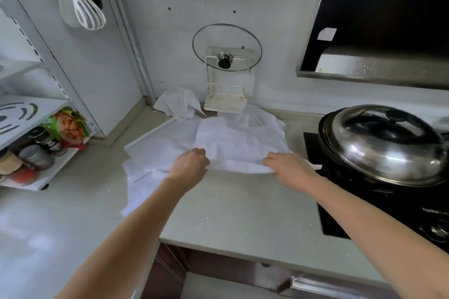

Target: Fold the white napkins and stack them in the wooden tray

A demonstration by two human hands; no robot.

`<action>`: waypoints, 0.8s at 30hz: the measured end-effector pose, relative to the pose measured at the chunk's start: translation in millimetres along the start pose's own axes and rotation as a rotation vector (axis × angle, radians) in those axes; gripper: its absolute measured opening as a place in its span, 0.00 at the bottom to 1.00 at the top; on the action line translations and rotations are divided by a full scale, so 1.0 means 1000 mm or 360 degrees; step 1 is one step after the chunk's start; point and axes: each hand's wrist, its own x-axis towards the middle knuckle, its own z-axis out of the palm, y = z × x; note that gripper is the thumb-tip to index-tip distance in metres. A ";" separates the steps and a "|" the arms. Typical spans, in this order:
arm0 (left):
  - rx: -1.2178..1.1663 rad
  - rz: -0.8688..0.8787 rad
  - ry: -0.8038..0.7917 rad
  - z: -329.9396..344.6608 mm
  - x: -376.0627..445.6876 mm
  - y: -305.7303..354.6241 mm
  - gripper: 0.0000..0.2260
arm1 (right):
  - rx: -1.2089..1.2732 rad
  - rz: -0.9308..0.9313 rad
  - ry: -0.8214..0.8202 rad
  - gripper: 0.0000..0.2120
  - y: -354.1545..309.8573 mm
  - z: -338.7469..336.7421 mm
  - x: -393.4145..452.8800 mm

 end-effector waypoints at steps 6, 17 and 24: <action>-0.0122 0.0054 -0.1016 0.073 -0.039 0.019 0.20 | 0.0365 0.0060 -0.0731 0.15 -0.027 0.072 -0.035; -0.0373 0.0133 -0.1467 0.086 -0.056 0.014 0.24 | 0.0777 0.0215 -0.1375 0.17 -0.036 0.074 -0.040; -0.0829 -0.0278 -0.1084 0.110 -0.038 -0.002 0.20 | 0.1201 0.0461 -0.1068 0.19 -0.023 0.084 -0.009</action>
